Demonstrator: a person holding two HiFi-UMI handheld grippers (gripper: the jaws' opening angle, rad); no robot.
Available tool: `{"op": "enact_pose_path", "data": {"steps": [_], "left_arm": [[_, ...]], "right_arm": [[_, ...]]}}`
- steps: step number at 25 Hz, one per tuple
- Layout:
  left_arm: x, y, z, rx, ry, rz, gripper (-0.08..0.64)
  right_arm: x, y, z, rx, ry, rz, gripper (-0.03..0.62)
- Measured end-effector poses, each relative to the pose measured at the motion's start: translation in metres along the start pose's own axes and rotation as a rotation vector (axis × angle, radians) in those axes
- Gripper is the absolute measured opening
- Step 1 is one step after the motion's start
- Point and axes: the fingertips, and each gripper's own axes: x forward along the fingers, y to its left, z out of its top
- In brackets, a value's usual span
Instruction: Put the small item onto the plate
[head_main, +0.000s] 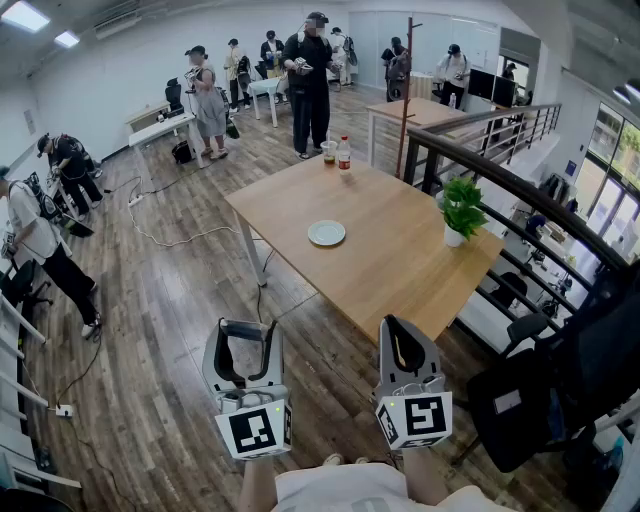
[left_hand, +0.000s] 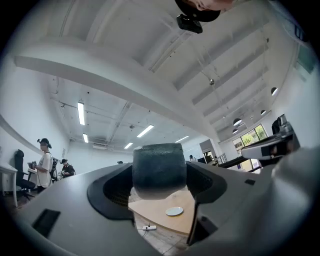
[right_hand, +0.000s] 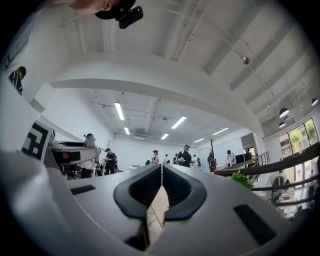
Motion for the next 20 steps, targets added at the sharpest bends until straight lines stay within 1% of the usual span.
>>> {"op": "enact_pose_path", "data": {"steps": [4,9,13,17,20], "left_arm": [[0.0,0.008,-0.002,-0.012,-0.004,0.016,0.316],[0.002,0.021,-0.008,-0.032,-0.004,0.02,0.316],[0.006,0.034,-0.018,-0.035,0.008,0.026,0.316],[0.008,0.049,-0.024,-0.054,0.004,0.03,0.316],[0.01,0.059,-0.027,-0.07,-0.016,0.034,0.316]], "right_arm": [[0.001,0.002,0.006,-0.048,-0.018,0.003,0.023],[0.004,0.009,0.003,-0.062,-0.006,-0.003,0.018],[0.011,0.021,0.006,-0.089,-0.014,0.002,0.018],[0.015,0.034,0.002,-0.116,0.006,0.014,0.018],[0.011,0.037,-0.007,-0.118,0.031,-0.006,0.018]]}}
